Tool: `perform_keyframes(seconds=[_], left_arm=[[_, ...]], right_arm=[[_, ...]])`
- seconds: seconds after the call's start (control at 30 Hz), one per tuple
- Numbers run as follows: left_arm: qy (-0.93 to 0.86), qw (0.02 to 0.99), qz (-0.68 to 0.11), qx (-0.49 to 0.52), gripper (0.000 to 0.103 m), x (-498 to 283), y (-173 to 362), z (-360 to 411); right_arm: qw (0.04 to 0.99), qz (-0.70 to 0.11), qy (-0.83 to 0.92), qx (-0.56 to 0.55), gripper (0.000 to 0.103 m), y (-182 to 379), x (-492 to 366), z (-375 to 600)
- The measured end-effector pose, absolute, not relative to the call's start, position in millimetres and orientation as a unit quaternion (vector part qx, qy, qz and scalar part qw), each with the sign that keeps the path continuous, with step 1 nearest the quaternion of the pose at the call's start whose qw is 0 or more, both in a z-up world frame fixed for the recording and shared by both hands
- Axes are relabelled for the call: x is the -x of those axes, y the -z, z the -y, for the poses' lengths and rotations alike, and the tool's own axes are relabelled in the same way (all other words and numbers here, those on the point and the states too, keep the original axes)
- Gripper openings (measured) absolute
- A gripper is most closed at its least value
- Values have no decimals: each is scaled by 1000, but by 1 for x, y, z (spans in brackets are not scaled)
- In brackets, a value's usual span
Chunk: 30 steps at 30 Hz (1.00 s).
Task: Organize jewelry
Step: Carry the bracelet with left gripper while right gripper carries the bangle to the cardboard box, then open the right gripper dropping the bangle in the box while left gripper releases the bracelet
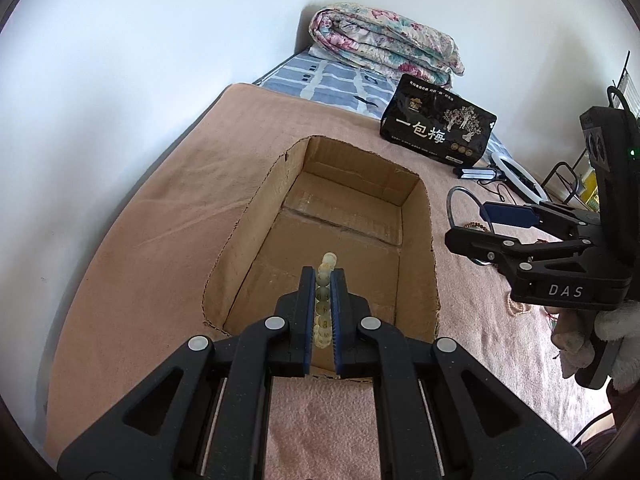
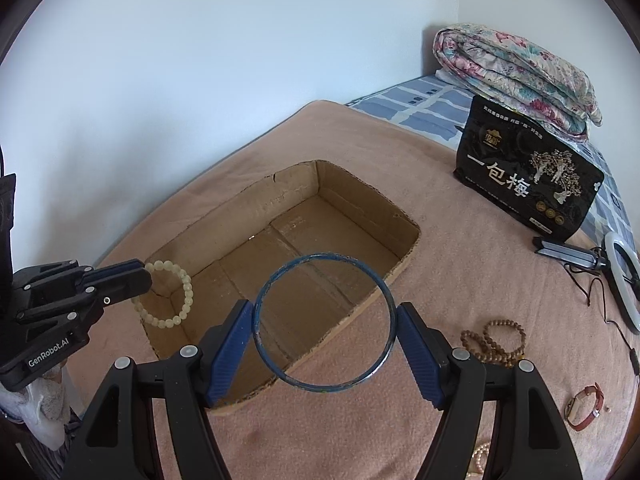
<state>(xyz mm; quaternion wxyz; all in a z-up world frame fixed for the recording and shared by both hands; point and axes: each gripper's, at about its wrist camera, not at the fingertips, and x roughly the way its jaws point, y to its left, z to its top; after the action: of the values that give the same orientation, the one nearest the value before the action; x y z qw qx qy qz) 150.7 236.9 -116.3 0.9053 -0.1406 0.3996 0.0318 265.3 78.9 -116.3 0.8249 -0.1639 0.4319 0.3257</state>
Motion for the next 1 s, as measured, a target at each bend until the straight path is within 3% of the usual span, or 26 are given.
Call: perform_keyframes(seconds=[0.63,0.67,0.73,0.83,1.0], left_arm=[[-41,893,-417,165,5,-158,129,-250],[-42,893,-416,168,5,-158,128,-250],[-45,893,-413,174,5,-158,126,-252],[-45,894,-410,177,14,-158,123,-254],[-48,897,-407,167,14,-157,119,-252]], right_arm=[[817,-439,-337,162,75,142,-279,-113],[818,-438,-335,161,77,142,-279,-113],[820,-436,-335,157,91,140,-279,-112],[822,-430,-339,155,92,136,-278,-112],[825,-428,-335,153,92,132,-277,-108]])
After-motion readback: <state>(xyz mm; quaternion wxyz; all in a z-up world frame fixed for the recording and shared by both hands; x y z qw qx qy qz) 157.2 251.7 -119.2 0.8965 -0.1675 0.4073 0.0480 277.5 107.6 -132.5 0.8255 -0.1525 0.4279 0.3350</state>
